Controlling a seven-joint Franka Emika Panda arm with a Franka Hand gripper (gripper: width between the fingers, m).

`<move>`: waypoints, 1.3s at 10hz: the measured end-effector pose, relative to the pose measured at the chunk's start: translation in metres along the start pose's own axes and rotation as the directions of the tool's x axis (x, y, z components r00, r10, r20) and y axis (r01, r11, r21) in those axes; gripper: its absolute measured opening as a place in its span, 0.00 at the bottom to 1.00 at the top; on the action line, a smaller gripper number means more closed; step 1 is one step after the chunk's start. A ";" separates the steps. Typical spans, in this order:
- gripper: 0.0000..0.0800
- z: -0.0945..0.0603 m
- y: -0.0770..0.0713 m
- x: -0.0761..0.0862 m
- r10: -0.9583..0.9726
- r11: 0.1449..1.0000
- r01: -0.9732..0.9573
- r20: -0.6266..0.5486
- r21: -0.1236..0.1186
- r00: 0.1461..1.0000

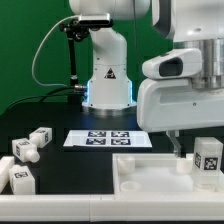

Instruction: Assemble one leg

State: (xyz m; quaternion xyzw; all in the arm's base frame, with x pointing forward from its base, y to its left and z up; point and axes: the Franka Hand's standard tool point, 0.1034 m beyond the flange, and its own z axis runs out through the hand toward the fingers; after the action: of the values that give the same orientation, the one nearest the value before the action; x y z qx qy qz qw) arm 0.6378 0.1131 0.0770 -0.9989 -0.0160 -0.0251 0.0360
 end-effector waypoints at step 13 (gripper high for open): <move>0.36 0.005 -0.001 0.001 0.937 0.349 -0.935 0.005 0.061 0.350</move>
Offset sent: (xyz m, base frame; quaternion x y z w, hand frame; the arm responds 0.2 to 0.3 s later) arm 0.0000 0.0000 0.0000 0.0000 0.0000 0.0650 0.9979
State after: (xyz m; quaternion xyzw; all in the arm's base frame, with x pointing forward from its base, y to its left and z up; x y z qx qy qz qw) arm 0.6387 0.1141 0.0720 -0.8281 0.5560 -0.0152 0.0707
